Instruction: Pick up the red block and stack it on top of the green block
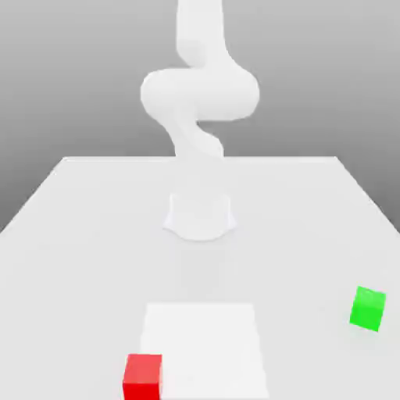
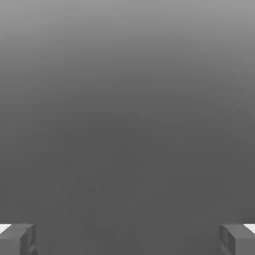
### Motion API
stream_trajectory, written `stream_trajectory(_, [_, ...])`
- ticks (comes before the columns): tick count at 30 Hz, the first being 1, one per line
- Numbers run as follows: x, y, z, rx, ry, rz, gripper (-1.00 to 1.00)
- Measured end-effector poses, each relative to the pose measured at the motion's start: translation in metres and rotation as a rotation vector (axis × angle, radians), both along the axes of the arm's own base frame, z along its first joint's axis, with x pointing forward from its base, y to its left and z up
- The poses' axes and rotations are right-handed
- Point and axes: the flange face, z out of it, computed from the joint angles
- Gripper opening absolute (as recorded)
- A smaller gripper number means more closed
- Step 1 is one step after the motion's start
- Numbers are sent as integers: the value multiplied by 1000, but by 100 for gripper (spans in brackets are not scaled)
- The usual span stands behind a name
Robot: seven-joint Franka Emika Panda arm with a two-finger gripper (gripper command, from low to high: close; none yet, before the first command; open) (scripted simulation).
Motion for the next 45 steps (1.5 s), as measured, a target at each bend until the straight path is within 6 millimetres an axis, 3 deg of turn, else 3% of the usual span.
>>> stream_trajectory(7, [77,-19,-113,19,198,14,0])
stream_trajectory(14, [120,-37,-238,23,391,16,0])
stream_trajectory(19, [129,-53,-332,17,527,7,0])
stream_trajectory(25, [116,-69,-441,-6,691,0,0])
stream_trajectory(30, [111,-73,-515,-14,729,-2,0])
stream_trajectory(31, [110,-73,-525,-13,729,-2,-100])
stream_trajectory(37, [110,-73,-531,-13,730,-2,-100])
stream_trajectory(39, [111,-73,-518,-14,730,-1,-100])
stream_trajectory(42, [110,-73,-481,-13,730,-1,-100])
stream_trajectory(43, [110,-66,-472,-16,730,10,-100])
stream_trajectory(45, [110,-24,-464,-35,730,75,-100])
